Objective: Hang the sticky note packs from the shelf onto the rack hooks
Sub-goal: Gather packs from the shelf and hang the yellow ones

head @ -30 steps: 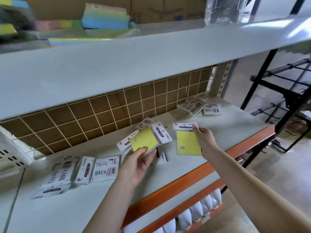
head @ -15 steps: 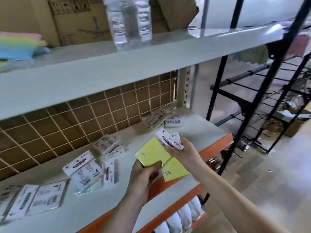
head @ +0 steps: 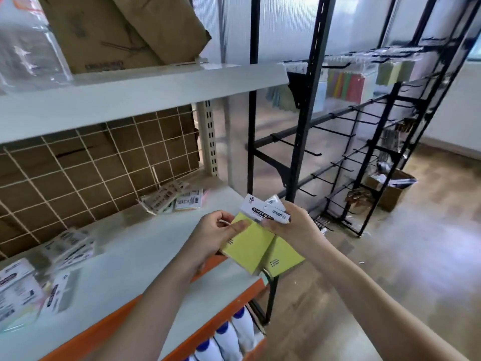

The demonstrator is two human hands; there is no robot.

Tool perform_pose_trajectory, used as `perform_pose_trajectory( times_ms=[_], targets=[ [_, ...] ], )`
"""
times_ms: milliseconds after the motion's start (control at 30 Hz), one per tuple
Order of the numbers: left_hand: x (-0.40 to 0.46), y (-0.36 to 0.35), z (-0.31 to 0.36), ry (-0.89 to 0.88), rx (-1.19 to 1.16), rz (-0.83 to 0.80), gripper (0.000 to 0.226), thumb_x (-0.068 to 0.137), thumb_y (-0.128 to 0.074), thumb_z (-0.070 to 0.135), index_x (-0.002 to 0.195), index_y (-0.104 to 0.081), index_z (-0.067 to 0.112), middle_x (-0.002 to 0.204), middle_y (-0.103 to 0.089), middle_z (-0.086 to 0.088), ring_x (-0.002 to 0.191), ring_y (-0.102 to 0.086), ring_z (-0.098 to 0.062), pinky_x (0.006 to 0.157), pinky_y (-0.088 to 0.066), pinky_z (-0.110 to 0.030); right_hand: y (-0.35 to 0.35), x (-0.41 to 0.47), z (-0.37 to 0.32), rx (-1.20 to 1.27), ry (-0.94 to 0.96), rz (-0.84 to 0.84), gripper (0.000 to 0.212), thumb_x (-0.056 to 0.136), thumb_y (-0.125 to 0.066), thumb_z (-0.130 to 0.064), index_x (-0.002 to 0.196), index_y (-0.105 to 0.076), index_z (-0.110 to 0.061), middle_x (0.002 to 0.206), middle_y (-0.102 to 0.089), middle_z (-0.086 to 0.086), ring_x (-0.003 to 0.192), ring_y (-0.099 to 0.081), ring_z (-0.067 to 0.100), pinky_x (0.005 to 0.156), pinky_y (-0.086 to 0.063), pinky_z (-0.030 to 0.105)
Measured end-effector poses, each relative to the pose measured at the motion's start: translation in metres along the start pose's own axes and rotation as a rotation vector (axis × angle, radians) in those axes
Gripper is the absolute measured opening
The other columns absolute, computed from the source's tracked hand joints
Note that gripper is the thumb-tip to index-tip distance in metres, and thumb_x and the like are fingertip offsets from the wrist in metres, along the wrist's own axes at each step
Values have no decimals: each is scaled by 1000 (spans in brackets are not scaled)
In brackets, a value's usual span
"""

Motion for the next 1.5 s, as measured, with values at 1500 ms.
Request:
perform_pose_trajectory(
  times_ms=[1500],
  targets=[
    [317,-325,168,-519,-63,37,20,90,-50,45,93,-50,25,86,-62,-5,78,-60,-25,63,-52,-34,419,208,108,51,72,502,20,93,-58,-16,74,-64,-16,66,-59,5,58,-53,11,53,-40,20]
  ],
)
Point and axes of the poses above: each hand's wrist, its own x-axis towards the middle knuckle, its own y-axis out of the back of the hand, z = x × y, the point moved 5 cm from there along x, towards the middle knuckle
